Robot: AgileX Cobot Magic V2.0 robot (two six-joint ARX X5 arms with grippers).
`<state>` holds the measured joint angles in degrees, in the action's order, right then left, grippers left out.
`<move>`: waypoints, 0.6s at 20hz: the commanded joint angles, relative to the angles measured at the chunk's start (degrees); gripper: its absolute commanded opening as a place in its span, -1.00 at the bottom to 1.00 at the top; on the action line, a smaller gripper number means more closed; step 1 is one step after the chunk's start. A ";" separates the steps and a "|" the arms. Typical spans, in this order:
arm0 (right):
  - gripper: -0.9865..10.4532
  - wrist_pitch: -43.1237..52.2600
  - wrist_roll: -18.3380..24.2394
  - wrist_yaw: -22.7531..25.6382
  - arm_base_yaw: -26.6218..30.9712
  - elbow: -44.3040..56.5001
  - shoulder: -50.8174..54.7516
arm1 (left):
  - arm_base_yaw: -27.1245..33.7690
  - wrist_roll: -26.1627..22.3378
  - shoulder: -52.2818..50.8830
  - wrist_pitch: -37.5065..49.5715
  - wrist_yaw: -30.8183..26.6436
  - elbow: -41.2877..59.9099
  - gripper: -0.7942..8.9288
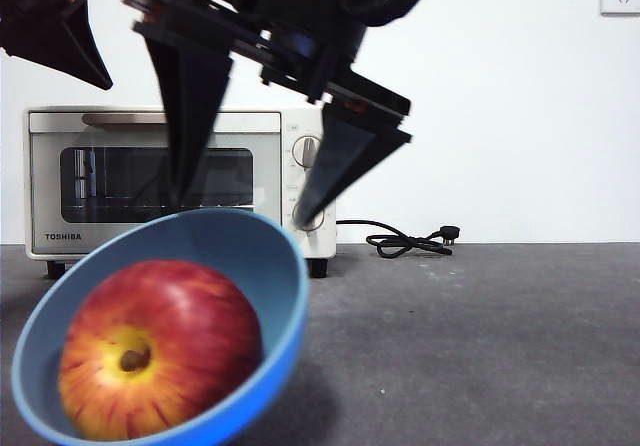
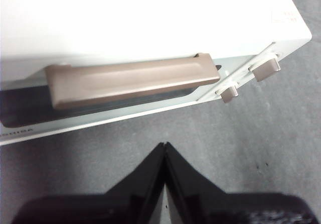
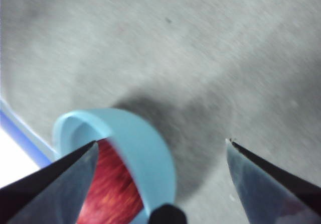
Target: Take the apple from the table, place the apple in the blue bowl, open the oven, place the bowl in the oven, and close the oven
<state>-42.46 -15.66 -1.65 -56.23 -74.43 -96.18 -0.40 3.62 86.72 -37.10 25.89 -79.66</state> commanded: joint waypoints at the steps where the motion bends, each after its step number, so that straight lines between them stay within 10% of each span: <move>1: -0.07 -0.63 -0.31 0.09 0.09 0.42 0.17 | -0.07 -0.37 0.44 0.92 0.28 -0.83 -0.85; 12: -0.06 -5.05 3.34 4.46 1.18 0.48 0.61 | -0.42 -0.17 0.44 -1.05 3.28 -1.44 -0.85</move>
<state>-47.70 -13.19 2.96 -55.05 -74.46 -94.89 -0.67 3.64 86.76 -38.26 28.95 -81.06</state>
